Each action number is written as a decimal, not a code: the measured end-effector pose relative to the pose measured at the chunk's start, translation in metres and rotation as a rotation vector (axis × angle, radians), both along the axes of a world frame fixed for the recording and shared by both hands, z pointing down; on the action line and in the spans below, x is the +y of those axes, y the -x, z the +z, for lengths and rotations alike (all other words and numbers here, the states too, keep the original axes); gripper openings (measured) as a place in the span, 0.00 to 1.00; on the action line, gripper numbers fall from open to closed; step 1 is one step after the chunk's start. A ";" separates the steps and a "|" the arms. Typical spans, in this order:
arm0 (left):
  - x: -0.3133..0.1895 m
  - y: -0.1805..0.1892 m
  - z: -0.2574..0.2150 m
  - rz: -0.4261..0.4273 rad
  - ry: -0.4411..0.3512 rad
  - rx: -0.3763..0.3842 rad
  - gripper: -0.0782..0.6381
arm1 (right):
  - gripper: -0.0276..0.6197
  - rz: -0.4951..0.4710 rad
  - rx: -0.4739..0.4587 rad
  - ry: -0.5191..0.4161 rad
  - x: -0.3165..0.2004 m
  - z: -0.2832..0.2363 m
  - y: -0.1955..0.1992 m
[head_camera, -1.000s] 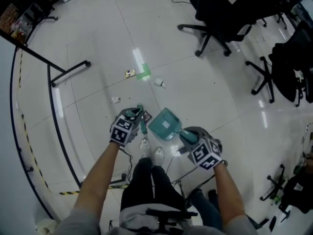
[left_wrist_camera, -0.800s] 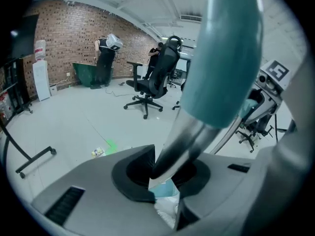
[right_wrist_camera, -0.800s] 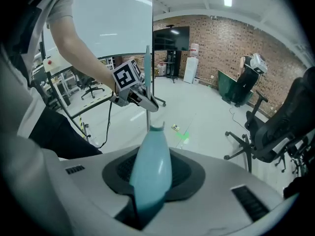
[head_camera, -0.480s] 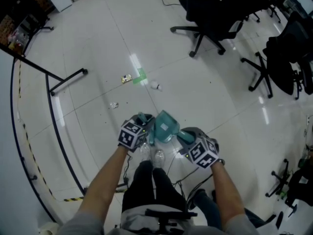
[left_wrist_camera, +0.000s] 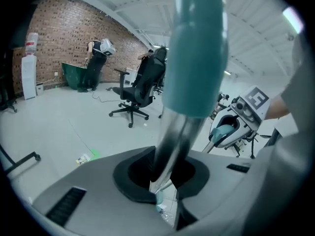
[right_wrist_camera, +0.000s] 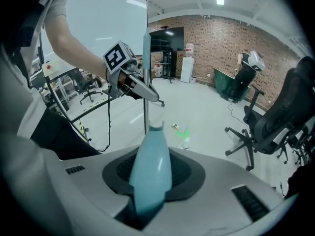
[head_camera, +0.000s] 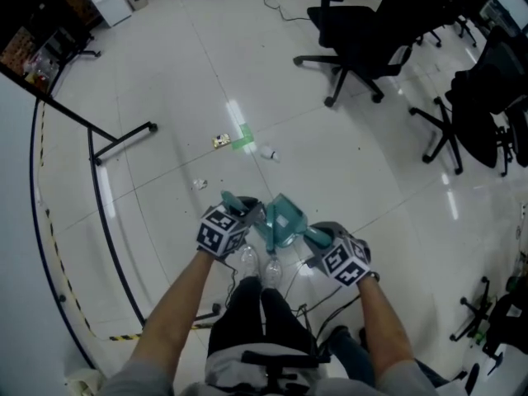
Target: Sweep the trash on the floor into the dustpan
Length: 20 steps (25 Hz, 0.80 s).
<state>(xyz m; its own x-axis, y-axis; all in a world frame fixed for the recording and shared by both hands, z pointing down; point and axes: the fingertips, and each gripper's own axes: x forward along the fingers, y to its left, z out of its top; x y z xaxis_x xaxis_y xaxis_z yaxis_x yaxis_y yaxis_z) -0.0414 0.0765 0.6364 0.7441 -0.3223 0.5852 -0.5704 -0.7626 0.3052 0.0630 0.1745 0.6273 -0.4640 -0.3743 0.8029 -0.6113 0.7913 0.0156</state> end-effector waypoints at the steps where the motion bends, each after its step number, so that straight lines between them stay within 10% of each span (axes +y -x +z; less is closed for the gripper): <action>1: -0.003 0.007 -0.001 -0.006 -0.015 -0.014 0.16 | 0.20 0.001 -0.001 0.001 0.000 0.000 0.000; 11: -0.031 0.048 0.047 -0.004 -0.036 -0.188 0.17 | 0.20 -0.002 -0.008 -0.005 -0.007 -0.003 0.007; 20: -0.001 0.009 0.063 0.051 0.046 -0.101 0.17 | 0.20 0.007 -0.035 0.014 -0.013 -0.003 0.005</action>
<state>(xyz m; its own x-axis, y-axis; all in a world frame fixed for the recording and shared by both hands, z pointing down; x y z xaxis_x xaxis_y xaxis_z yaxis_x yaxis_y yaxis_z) -0.0505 0.0753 0.6996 0.6949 -0.2568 0.6717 -0.5612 -0.7777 0.2833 0.0584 0.1618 0.6241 -0.4891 -0.3667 0.7914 -0.6171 0.7867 -0.0169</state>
